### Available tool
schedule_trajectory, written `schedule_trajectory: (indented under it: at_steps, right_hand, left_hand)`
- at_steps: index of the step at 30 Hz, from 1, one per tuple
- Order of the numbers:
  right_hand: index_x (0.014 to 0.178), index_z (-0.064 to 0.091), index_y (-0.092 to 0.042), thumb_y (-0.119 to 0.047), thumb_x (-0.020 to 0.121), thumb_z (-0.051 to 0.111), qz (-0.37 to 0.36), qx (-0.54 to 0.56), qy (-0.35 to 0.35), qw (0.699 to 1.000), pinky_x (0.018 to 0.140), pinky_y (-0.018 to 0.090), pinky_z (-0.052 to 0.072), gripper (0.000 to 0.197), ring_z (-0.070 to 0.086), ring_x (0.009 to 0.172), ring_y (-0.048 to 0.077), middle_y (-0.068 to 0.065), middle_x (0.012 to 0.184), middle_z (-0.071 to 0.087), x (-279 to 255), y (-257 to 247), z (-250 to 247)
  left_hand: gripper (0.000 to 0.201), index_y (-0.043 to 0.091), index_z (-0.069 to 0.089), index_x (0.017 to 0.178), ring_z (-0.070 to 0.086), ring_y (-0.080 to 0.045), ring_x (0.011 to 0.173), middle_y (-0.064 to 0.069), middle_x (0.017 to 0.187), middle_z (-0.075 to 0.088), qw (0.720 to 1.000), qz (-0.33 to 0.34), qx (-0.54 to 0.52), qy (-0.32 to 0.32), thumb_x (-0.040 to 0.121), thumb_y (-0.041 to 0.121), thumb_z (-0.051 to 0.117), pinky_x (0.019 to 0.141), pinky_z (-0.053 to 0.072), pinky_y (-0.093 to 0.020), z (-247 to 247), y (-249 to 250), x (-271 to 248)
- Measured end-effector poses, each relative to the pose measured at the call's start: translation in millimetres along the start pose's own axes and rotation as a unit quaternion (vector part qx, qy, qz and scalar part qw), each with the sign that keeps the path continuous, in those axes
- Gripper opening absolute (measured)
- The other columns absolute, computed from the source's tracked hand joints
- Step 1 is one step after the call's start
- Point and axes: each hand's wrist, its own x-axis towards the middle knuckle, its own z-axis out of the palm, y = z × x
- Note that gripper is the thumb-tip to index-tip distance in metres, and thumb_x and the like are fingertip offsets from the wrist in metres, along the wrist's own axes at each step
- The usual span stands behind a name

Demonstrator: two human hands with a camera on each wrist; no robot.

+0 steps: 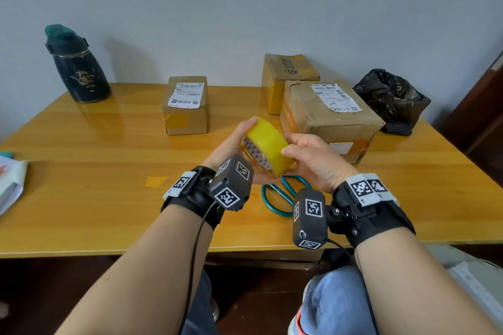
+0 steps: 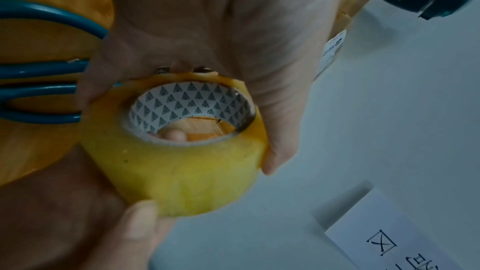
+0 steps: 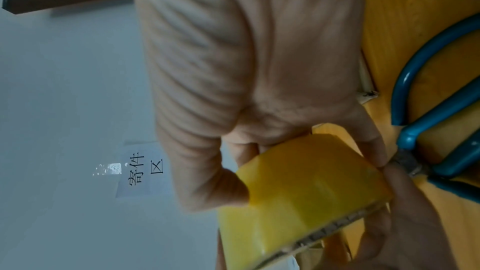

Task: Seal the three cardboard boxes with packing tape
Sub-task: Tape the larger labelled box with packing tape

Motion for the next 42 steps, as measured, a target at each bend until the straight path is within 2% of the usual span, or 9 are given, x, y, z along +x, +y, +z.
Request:
schedule_trajectory:
  at_steps: [4,9,14,17,24,31,37,39,42]
  right_hand:
    - [0.106,0.063,0.001,-0.021,0.076,0.061,0.008,0.024,0.077,0.997,0.096,0.067,0.041,0.037,0.056,0.111,0.049,0.035,0.115,0.059,3.5,2.2,9.8]
    - [0.104,0.064,0.001,-0.013,0.092,0.051,-0.009,0.018,0.117,0.993,0.091,0.063,0.044,0.022,0.062,0.101,0.044,0.032,0.112,0.062,8.2,-1.8,14.1]
    - [0.112,0.062,-0.005,-0.01,0.09,0.053,-0.019,0.024,0.039,0.999,0.088,0.05,0.053,0.024,0.066,0.101,0.036,0.022,0.109,0.067,2.4,0.6,5.8]
    - [0.112,0.062,-0.007,-0.003,0.093,0.047,-0.021,0.014,0.01,1.0,0.082,0.04,0.054,0.025,0.067,0.095,0.029,0.017,0.104,0.069,0.0,2.0,1.0]
    - [0.112,0.064,-0.009,-0.013,0.081,0.054,-0.024,0.017,0.003,1.0,0.097,0.057,0.041,0.033,0.057,0.102,0.035,0.022,0.109,0.064,-0.3,3.0,2.1]
    - [0.103,0.067,-0.006,-0.007,0.085,0.058,-0.044,0.057,0.06,0.996,0.092,0.049,0.049,0.02,0.064,0.099,0.035,0.023,0.105,0.067,2.9,-0.1,5.5]
    - [0.103,0.067,-0.001,-0.024,0.074,0.069,-0.045,0.062,0.101,0.992,0.096,0.065,0.042,0.036,0.056,0.113,0.048,0.032,0.115,0.061,7.5,-0.3,8.8]
    - [0.103,0.068,-0.002,-0.015,0.083,0.064,-0.05,0.061,0.081,0.994,0.098,0.062,0.043,0.024,0.061,0.107,0.043,0.028,0.111,0.064,7.3,1.2,5.4]
    - [0.105,0.066,-0.006,0.003,0.093,0.046,-0.052,0.048,0.024,0.997,0.088,0.046,0.054,0.025,0.068,0.092,0.025,0.015,0.098,0.071,4.0,2.6,0.6]
  left_hand:
    - [0.051,0.012,0.051,0.107,0.06,-0.048,0.107,-0.025,0.098,0.068,0.997,0.023,0.057,0.051,0.078,0.048,0.071,0.099,0.042,-0.063,3.6,-0.4,-2.1]
    - [0.11,0.023,0.039,0.139,0.067,-0.045,0.094,-0.02,0.128,0.053,0.989,0.071,0.097,0.083,0.046,0.04,0.095,0.08,0.052,-0.061,3.4,-4.5,6.2]
    - [0.049,0.011,0.053,0.112,0.061,-0.046,0.105,-0.024,0.099,0.066,0.997,0.046,0.06,0.036,0.079,0.043,0.07,0.098,0.043,-0.063,6.2,2.2,-1.3]
    - [0.061,0.006,0.049,0.117,0.057,-0.046,0.112,-0.028,0.107,0.063,1.0,0.005,0.001,0.0,0.076,0.047,0.068,0.103,0.04,-0.058,4.6,5.6,-8.4]
    - [0.115,0.01,0.041,0.136,0.046,-0.045,0.127,-0.028,0.131,0.052,0.998,-0.039,-0.021,-0.039,0.038,0.04,0.092,0.111,0.032,-0.051,-0.5,7.8,-5.8]
    - [0.09,0.008,0.058,0.116,0.049,-0.038,0.127,-0.019,0.098,0.072,0.996,0.027,-0.003,-0.086,0.037,0.028,0.097,0.112,0.032,-0.053,5.1,0.4,-7.6]
    - [0.05,0.015,0.068,0.1,0.065,-0.029,0.106,-0.01,0.104,0.07,0.996,0.064,0.043,-0.043,0.057,0.03,0.09,0.097,0.047,-0.051,6.6,-1.2,-2.9]
    - [0.036,0.014,0.07,0.096,0.068,-0.028,0.094,-0.011,0.101,0.07,0.998,0.062,0.029,-0.013,0.07,0.037,0.079,0.091,0.052,-0.049,7.7,-1.0,-4.0]
    - [0.053,0.005,0.062,0.109,0.061,-0.035,0.106,-0.019,0.086,0.072,0.999,0.022,-0.026,-0.037,0.074,0.043,0.07,0.097,0.049,-0.047,7.3,0.2,-10.6]
